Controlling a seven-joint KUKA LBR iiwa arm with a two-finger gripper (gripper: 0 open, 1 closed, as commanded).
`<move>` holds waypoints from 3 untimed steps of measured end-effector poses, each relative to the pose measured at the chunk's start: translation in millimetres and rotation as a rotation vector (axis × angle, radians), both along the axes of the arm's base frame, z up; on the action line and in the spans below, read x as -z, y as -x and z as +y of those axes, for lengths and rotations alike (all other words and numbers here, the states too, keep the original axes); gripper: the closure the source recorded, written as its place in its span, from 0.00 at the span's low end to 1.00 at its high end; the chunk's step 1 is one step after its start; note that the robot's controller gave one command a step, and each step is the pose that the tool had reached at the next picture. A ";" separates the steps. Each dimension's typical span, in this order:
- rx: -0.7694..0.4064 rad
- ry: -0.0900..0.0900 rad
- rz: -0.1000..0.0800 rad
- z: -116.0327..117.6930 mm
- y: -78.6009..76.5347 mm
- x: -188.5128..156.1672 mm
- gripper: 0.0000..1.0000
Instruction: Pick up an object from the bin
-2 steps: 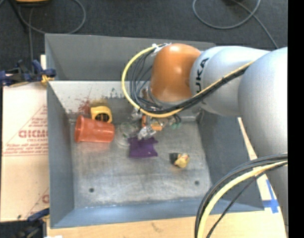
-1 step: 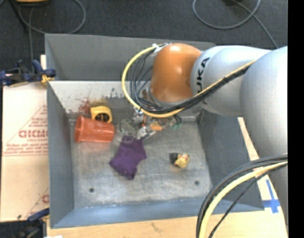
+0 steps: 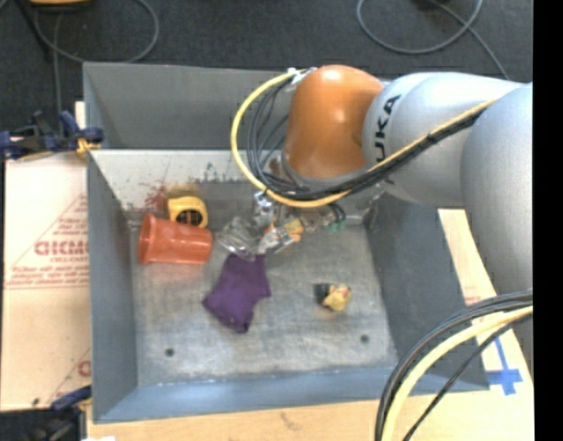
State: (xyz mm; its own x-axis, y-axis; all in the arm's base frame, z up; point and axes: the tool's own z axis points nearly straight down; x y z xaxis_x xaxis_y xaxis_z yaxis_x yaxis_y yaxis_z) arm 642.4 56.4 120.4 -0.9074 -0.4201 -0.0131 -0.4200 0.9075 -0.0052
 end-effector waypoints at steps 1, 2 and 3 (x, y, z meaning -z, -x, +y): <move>-0.030 0.001 0.008 -0.6 -0.9 -29.3 1.00; -0.868 0.008 0.008 -41.1 31.9 -130.7 1.00; -0.865 0.006 0.008 -40.9 32.1 -130.8 1.00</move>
Offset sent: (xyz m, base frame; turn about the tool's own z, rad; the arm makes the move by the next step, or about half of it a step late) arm -0.0332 -0.0408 0.1297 -0.8688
